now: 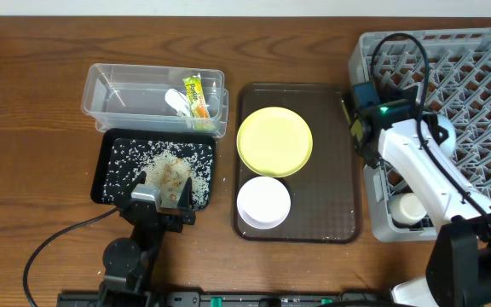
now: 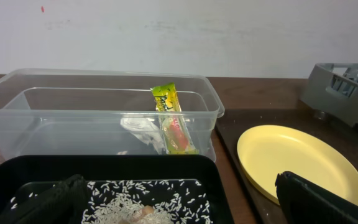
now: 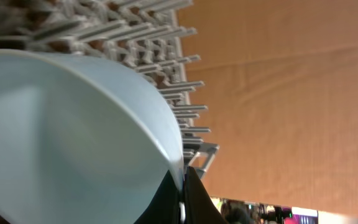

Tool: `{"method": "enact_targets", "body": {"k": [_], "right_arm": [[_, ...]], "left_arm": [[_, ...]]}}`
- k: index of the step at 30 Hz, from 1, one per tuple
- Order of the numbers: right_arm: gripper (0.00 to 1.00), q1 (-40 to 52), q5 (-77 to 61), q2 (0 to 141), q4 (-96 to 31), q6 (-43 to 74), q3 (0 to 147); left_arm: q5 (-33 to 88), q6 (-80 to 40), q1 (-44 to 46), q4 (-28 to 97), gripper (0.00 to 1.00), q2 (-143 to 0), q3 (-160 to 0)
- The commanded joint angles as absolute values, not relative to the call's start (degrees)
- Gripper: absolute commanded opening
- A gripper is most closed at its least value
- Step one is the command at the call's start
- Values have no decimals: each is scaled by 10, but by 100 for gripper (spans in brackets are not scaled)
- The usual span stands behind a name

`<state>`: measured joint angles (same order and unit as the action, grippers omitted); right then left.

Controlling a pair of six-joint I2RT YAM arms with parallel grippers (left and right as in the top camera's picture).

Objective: Sort waste into correct bins and load items into the dishwasher rack
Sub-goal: 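Move the right gripper back and grasp the white bowl's rim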

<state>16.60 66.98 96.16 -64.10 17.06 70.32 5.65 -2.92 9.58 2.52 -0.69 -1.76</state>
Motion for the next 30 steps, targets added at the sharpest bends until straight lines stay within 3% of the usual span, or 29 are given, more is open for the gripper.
{"method": "enact_targets", "body": {"k": [1, 6, 10, 14, 21, 26, 30], "right_arm": [[1, 189, 624, 967, -643, 154, 701], [1, 208, 586, 967, -651, 175, 701], [6, 219, 582, 965, -678, 220, 702], [23, 229, 579, 955, -706, 284, 702], [38, 247, 484, 921, -705, 309, 704], [52, 267, 361, 878, -678, 308, 707], [56, 282, 204, 844, -613, 273, 707]], "left_arm": [[60, -24, 93, 34, 98, -2, -2], [60, -24, 93, 34, 98, -2, -2], [60, -24, 93, 34, 98, -2, -2], [60, -24, 93, 34, 98, -2, -2], [60, -24, 93, 34, 98, -2, -2], [60, -24, 93, 33, 98, -2, -2], [60, -24, 93, 34, 98, -2, -2]]}}
